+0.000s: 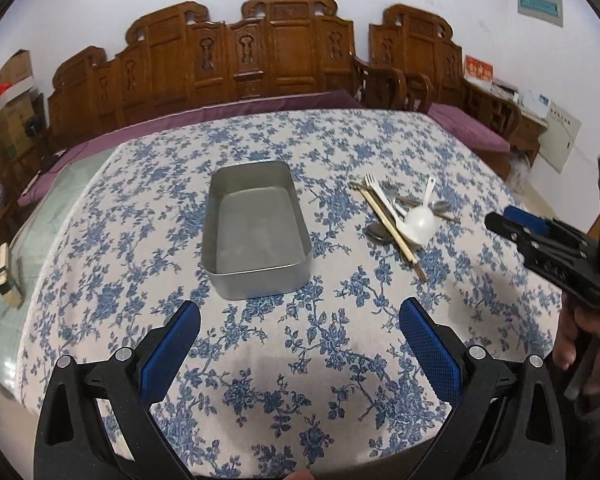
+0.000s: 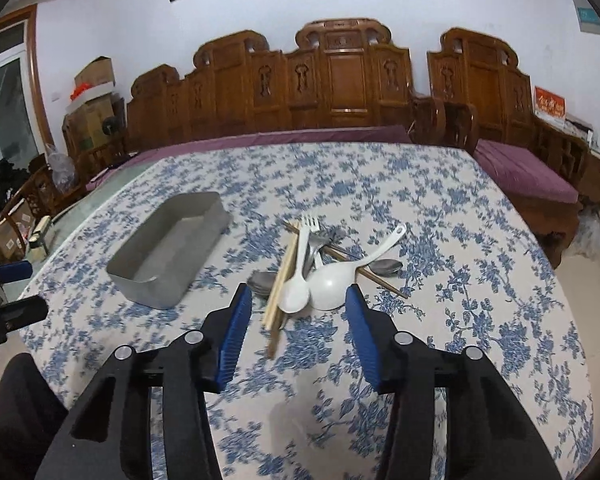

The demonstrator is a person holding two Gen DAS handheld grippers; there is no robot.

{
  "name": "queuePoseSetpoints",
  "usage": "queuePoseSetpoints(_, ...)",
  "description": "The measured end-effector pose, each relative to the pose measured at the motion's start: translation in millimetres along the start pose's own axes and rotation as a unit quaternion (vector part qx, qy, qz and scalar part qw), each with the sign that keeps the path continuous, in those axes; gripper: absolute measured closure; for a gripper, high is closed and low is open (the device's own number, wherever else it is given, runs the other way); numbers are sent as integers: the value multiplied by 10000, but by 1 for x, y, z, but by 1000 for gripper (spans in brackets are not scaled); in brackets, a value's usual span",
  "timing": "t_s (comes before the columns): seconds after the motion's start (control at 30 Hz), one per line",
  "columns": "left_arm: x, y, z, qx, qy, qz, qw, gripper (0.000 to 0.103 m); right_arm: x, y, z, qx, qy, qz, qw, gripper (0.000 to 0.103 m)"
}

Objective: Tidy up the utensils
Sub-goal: 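Reach the right gripper into the utensil pile and grasp a white plastic spoon, then lift the white plastic spoon out of the pile with the right gripper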

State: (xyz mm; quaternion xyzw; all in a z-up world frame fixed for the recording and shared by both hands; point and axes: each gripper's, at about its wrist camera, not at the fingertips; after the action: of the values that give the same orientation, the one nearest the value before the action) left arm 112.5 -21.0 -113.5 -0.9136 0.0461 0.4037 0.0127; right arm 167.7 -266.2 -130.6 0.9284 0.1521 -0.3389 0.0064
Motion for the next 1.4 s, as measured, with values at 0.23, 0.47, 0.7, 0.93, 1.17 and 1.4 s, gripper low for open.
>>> queuePoseSetpoints(0.23,31,17,-9,270,-224,139,9993,7,56,11,-4,26,-393,-258,9989,54)
queuePoseSetpoints(0.47,56,24,-16,189,-356,314,9987,7,113,7,-8,-224,-856,-570,9944,60)
queuePoseSetpoints(0.7,70,32,-17,221,-405,412,9981,7,147,0,-24,-516,-1091,-774,9897,68)
queuePoseSetpoints(0.93,82,34,-19,199,-491,414,9977,7,167,-1,-24,-557,-1387,-819,9854,76)
queuePoseSetpoints(1.17,91,41,-18,226,-568,385,9974,7,166,14,-22,-130,-1572,-1016,9822,95)
queuePoseSetpoints(1.4,101,52,-18,298,-619,355,9970,7,148,29,-27,155,-1417,-1172,9828,95)
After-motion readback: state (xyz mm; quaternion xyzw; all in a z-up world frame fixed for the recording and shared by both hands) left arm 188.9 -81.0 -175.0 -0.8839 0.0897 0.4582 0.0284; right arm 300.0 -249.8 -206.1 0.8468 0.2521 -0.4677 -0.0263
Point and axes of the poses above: each gripper's, at about its wrist camera, not at the fingertips, and x roughly the way its jaws point, y to its right, z to its underside, and after that the axes turned 3 degrees about -x, right-handed
